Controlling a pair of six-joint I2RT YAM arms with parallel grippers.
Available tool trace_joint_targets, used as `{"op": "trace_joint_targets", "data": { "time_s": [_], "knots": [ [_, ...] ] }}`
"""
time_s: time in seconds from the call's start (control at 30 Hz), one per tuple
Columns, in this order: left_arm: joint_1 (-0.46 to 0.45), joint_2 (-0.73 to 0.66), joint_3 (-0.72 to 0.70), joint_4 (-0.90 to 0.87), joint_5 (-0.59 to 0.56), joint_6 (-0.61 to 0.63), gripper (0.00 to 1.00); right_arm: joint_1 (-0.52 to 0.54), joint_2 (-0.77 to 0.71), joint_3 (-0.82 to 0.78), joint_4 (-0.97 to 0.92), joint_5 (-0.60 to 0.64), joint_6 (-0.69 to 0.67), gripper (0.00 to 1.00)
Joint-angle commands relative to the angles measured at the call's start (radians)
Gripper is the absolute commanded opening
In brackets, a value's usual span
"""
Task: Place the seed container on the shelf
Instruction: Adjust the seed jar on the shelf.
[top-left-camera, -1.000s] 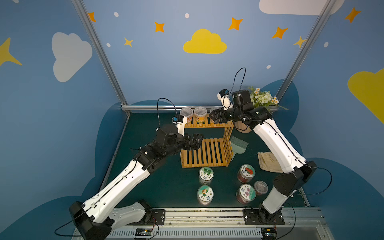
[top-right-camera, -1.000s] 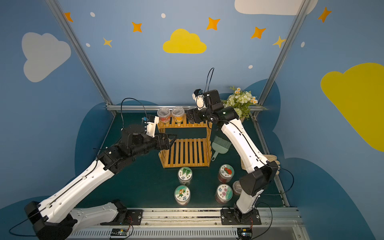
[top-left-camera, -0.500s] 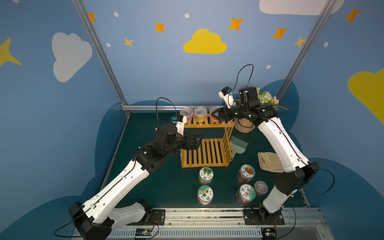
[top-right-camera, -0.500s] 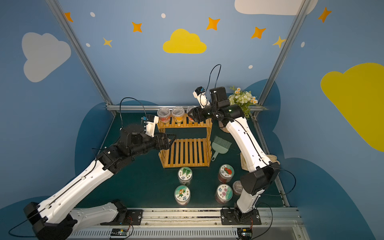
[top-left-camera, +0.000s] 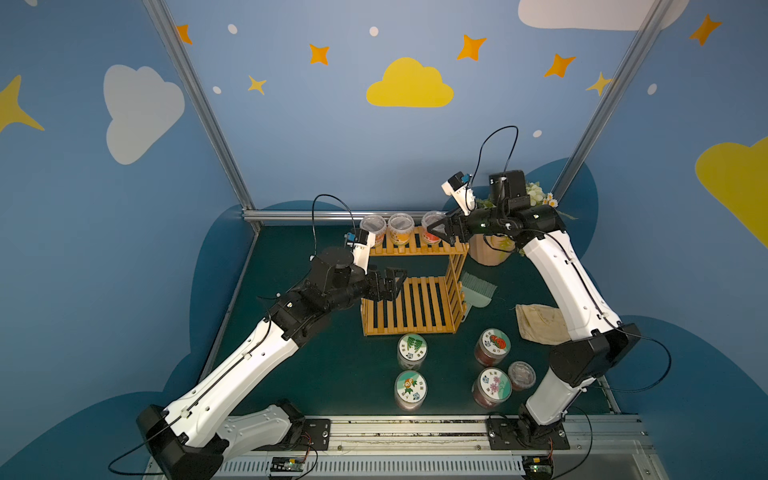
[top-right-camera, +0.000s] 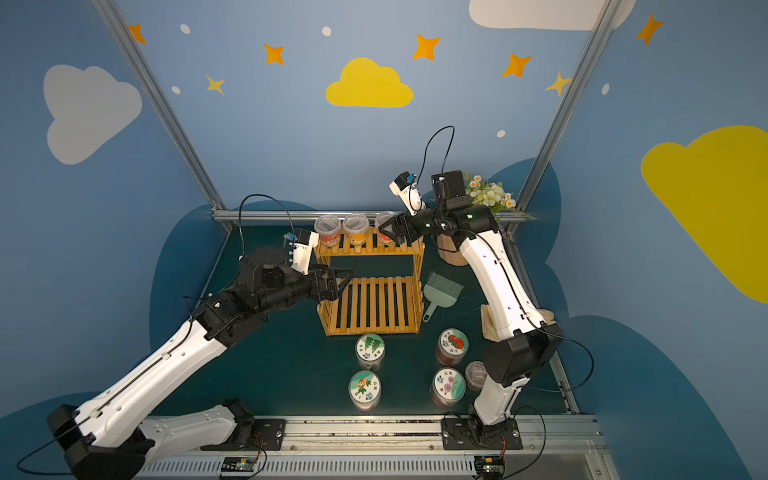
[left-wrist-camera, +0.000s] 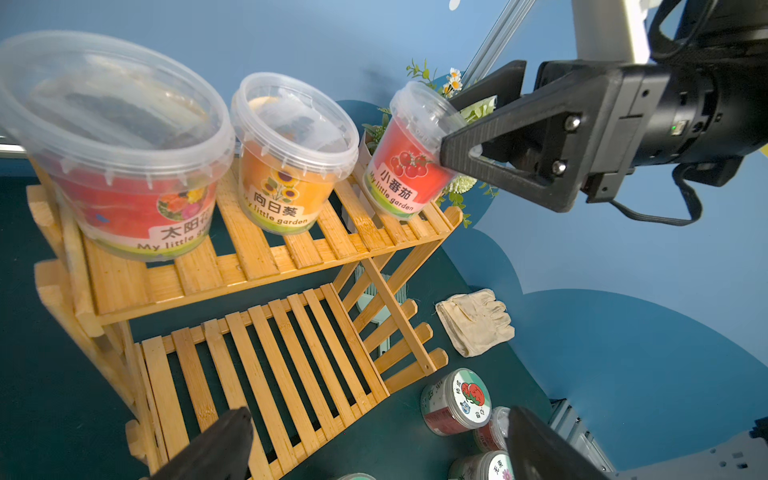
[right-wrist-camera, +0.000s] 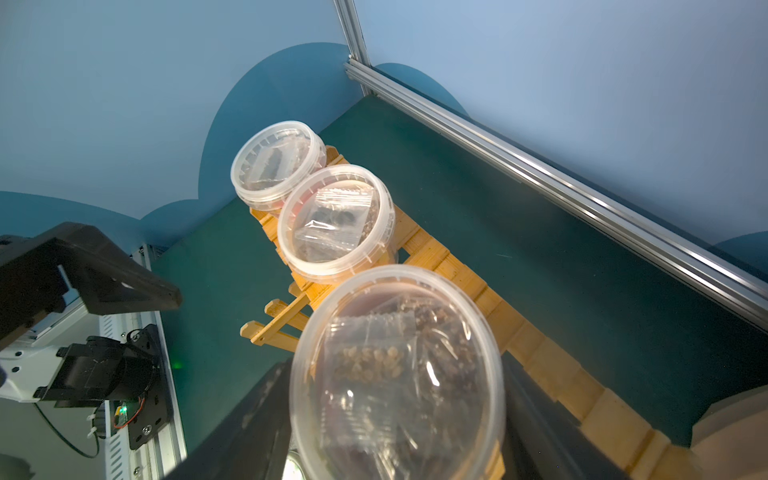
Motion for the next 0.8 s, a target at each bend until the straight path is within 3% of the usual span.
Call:
{"op": "trace_joint_targets", "data": {
  "time_s": [0.0,0.77],
  "knots": [
    [0.006,-0.005,0.025,0.013,0.013,0.022,1.0,0.004,0.024,0.018,-0.001,-0.007,-0.042,0.74],
    [0.016,-0.024,-0.001,0.024,0.001,0.022,1.0,0.018,0.059,0.01,0.057,-0.037,-0.083,0.75]
  ]
}}
